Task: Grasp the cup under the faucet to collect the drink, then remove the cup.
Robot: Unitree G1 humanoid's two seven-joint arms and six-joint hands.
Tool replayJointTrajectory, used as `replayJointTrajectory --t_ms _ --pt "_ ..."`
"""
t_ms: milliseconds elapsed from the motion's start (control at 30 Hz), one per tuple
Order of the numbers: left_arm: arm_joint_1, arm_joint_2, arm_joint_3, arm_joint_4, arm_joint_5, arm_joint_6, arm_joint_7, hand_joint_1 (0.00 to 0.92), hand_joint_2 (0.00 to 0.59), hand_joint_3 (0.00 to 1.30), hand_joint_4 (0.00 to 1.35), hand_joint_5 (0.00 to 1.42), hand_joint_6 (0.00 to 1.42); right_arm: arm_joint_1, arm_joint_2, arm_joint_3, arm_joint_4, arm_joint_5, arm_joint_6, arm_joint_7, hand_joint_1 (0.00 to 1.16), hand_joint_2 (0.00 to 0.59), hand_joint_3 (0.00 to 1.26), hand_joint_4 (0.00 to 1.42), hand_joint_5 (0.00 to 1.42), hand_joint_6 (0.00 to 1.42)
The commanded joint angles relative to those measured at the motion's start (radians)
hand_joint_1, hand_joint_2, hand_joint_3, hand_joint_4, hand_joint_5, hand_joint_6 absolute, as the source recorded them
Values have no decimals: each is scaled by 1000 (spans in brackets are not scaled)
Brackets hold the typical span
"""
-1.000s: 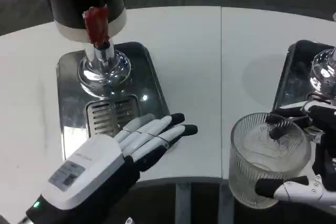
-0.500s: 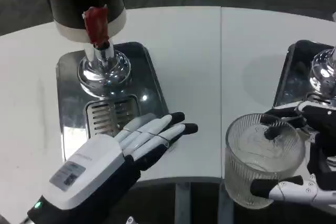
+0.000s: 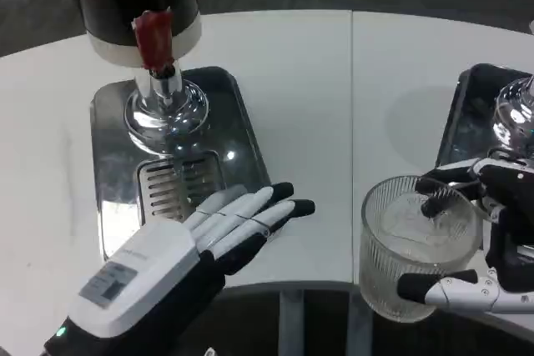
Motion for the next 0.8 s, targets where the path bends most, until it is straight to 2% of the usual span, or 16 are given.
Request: replayJointTrajectory --t_ms 33,800 --pt "4 -6 -4 -8 5 12 -10 0 37 122 0 47 0 -11 2 0 1 8 -35 -15 792 126 877 1013 1246 1342" --pt "0 -2 4 -13 6 9 -9 0 37 122 0 46 0 -4 3 -6 -16 10 -35 -13 792 126 877 1013 1246 1342"
